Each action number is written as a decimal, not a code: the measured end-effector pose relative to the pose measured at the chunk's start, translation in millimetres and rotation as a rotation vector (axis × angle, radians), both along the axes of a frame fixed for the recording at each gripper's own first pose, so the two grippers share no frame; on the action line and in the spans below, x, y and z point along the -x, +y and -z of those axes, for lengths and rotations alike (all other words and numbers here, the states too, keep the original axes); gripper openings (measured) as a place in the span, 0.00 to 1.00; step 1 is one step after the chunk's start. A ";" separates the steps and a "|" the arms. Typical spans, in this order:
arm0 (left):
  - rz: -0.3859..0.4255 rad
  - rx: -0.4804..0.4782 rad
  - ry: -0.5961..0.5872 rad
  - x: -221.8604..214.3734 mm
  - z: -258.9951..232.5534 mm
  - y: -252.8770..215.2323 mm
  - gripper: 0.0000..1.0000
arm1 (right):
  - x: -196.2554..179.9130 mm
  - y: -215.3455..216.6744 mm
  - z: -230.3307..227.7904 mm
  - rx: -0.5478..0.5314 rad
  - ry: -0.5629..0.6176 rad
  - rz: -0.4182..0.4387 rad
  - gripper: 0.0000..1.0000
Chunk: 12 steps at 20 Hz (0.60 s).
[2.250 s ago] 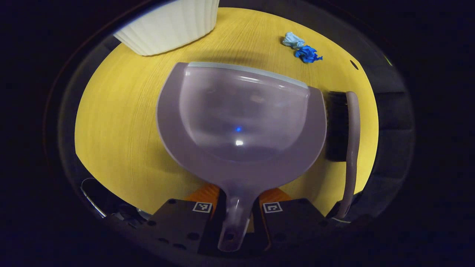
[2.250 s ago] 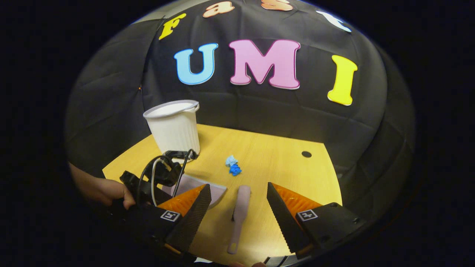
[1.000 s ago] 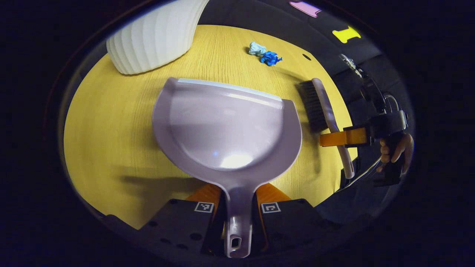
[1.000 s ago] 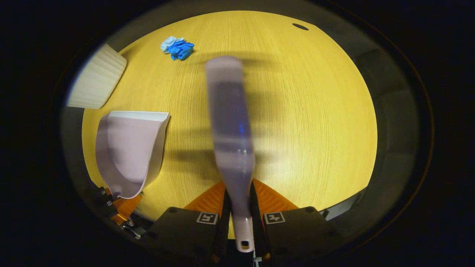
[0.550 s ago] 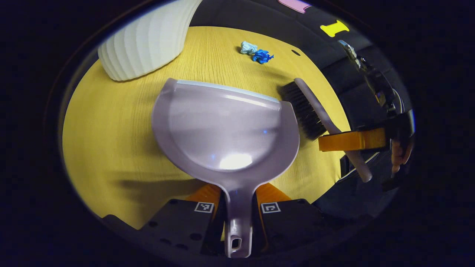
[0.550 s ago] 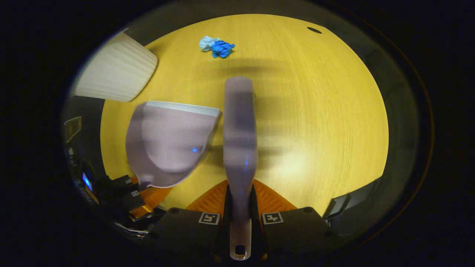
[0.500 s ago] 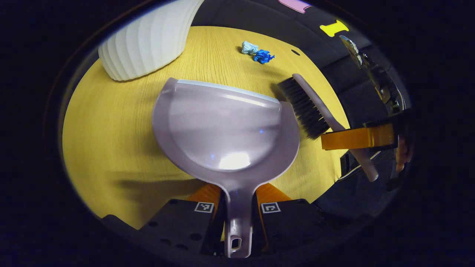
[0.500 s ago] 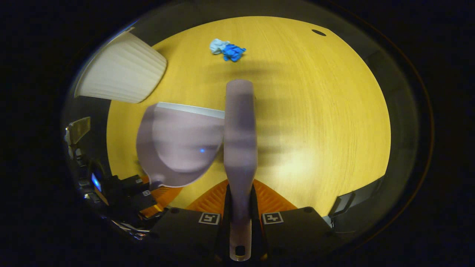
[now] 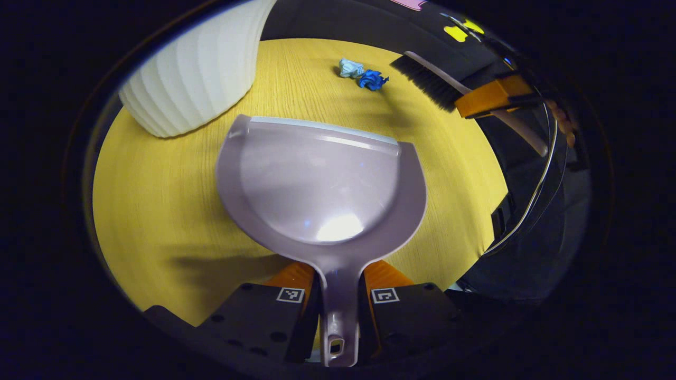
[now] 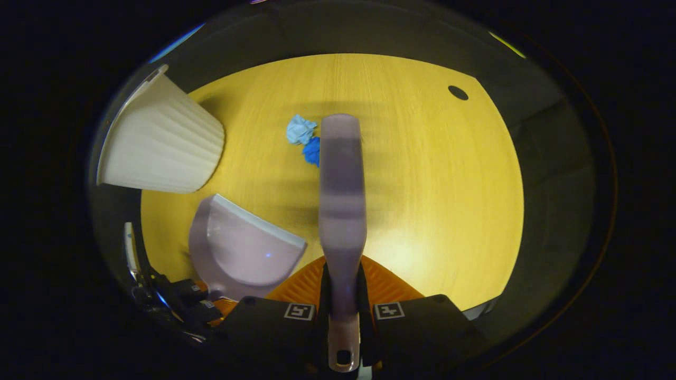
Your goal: Pick up the small broom and dustpan from the desktop, sweep the trash into the dustpan with the broom, and then empty the trash into the garbage bin.
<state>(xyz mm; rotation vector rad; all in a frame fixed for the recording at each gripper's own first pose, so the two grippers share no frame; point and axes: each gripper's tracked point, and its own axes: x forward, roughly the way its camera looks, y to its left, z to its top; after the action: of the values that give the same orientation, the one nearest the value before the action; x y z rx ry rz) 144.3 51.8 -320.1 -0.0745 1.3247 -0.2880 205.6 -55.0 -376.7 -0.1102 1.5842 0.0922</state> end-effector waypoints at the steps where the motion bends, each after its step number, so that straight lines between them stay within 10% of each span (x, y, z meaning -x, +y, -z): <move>1: 0.040 -0.022 0.002 -2.6 -3.8 2.2 0.30 | -20.3 -13.2 2.2 0.031 -0.007 -0.035 0.27; 6: 0.144 -0.040 0.048 -40.4 -24.0 7.0 0.30 | -105.5 -30.7 8.9 0.092 -0.082 -0.211 0.27; 12: 0.211 -0.085 0.082 -87.4 -30.7 18.8 0.30 | -86.5 -9.5 43.8 0.067 -0.035 -0.386 0.27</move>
<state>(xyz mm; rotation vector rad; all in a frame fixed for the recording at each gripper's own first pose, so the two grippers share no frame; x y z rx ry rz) 231.7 70.6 -289.4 0.1270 1.4265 -0.4102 292.2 -64.5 -420.5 -0.4681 1.5149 0.3363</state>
